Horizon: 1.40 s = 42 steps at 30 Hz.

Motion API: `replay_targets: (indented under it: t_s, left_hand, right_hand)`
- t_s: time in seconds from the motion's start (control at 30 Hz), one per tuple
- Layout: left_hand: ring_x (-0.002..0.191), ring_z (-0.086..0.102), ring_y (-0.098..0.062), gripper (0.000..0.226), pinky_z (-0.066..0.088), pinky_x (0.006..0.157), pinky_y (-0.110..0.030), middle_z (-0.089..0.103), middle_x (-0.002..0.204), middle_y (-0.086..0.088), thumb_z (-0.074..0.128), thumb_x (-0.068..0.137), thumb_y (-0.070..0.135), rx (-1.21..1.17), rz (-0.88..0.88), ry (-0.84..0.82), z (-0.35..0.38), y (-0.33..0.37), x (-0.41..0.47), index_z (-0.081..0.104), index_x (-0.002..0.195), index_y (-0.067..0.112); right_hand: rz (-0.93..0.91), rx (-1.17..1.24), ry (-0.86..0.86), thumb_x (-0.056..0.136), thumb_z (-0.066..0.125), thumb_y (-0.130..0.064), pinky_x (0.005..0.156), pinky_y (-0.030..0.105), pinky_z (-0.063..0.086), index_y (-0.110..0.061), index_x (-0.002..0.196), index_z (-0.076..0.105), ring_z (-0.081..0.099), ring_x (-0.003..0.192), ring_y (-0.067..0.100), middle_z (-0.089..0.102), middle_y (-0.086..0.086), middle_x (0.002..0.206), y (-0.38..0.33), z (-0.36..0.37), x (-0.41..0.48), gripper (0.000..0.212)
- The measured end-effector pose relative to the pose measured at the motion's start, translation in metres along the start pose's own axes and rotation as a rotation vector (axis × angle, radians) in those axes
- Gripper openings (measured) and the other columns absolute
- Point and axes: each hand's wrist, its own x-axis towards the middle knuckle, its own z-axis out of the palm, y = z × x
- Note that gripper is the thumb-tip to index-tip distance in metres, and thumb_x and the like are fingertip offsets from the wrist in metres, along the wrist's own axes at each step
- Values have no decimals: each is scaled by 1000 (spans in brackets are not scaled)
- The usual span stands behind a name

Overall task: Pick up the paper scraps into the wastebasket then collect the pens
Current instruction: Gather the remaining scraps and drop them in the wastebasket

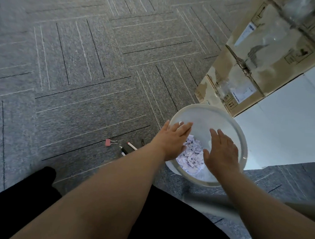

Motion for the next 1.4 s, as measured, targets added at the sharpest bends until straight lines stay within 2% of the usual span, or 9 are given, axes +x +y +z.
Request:
replay_targets:
  t_s: [0.17,0.37,0.53,0.67,0.77,0.93,1.17,1.3,1.4]
  left_hand:
    - [143,-4,-23,65,-4,114,-47,-14,155,-1,32,97,35,-11,-88,79,-5,-36,-33,-8,146,20]
    - [143,-2,-26,65,-2,115,-44,-14,155,-4,34,97,36,-14,-317,71,-1,-111,-84,-4,147,20]
    - [143,-1,-26,66,-2,115,-43,-11,156,-5,39,96,32,-21,-410,-38,43,-168,-98,-1,147,20]
    - [143,-3,-27,64,-4,114,-43,-9,156,-6,37,96,25,-58,-460,-101,100,-196,-93,-2,147,18]
    - [143,-3,-26,62,-2,115,-42,-9,156,-6,35,96,19,-77,-452,-161,144,-212,-88,-1,147,17]
    - [143,-6,-27,69,1,115,-44,-11,155,-7,40,92,11,-63,-404,-268,198,-232,-70,-1,147,18]
    - [134,21,-33,60,24,109,-41,17,150,-11,45,92,15,-32,-434,-94,229,-241,-65,16,145,17]
    - [130,23,-31,66,30,109,-39,20,147,-11,48,87,1,-63,-432,-69,232,-233,-65,18,143,15]
    - [128,24,-30,65,30,107,-38,23,145,-11,51,84,-1,-60,-422,-64,234,-226,-65,23,141,17]
  right_hand:
    - [-152,75,61,90,53,-25,113,45,16,-14,145,17,20,138,32,21,13,152,-46,-9,5,67]
    - [-559,171,181,79,57,-7,104,47,31,-2,133,43,43,123,40,45,24,135,-128,-7,16,56]
    - [-785,73,22,76,57,-4,94,50,41,1,128,48,50,114,42,52,24,128,-181,34,40,53]
    - [-897,-218,-259,90,44,-10,101,41,34,-12,142,25,33,128,31,30,10,146,-187,89,59,56]
    - [-831,-267,-382,89,46,-9,97,39,36,-15,143,20,32,126,30,29,9,145,-187,143,60,60]
    - [-542,-197,-482,89,46,-4,91,42,40,-14,141,21,34,122,33,29,11,141,-174,210,70,58]
    - [-60,-25,-446,89,53,-12,88,41,39,-7,124,34,43,114,36,38,17,127,-149,249,75,40]
    - [-61,59,-403,92,46,-16,80,40,39,-5,111,40,48,104,36,45,18,119,-149,251,76,22]
    - [-113,82,-384,92,49,-30,79,42,43,-7,109,42,50,100,34,47,16,114,-151,252,72,30]
